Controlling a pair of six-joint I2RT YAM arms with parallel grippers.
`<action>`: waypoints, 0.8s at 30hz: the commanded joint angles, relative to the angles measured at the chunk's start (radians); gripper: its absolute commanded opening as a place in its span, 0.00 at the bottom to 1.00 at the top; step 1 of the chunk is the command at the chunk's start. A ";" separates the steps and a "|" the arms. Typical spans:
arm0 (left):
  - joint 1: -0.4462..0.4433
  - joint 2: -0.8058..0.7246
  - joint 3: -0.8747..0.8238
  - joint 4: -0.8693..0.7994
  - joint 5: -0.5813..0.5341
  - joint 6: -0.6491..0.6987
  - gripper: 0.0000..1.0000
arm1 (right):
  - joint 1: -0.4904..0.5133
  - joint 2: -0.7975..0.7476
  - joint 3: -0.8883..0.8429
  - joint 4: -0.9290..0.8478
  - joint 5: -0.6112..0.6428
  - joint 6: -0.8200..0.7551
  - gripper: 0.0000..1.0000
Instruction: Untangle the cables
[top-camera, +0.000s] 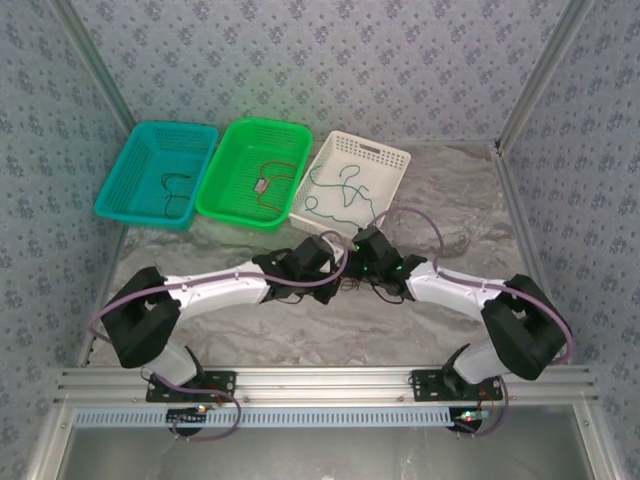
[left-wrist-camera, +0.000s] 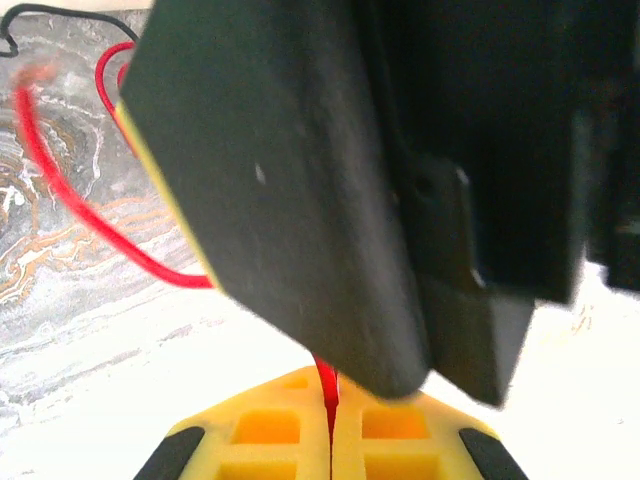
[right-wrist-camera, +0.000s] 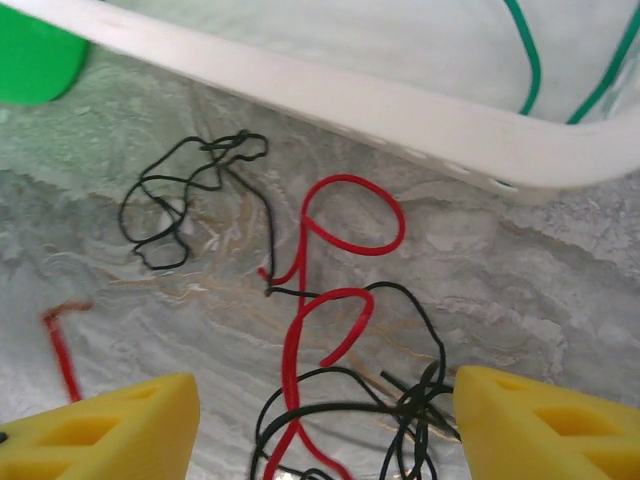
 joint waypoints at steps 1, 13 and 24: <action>0.003 -0.045 -0.007 0.026 0.002 0.001 0.00 | 0.008 0.038 0.037 -0.085 0.062 0.046 0.66; 0.084 -0.233 -0.126 0.144 0.024 -0.029 0.00 | 0.003 0.035 -0.017 -0.108 0.123 0.083 0.17; 0.347 -0.441 -0.273 0.279 0.174 -0.229 0.00 | -0.023 -0.017 -0.096 -0.105 0.163 0.088 0.00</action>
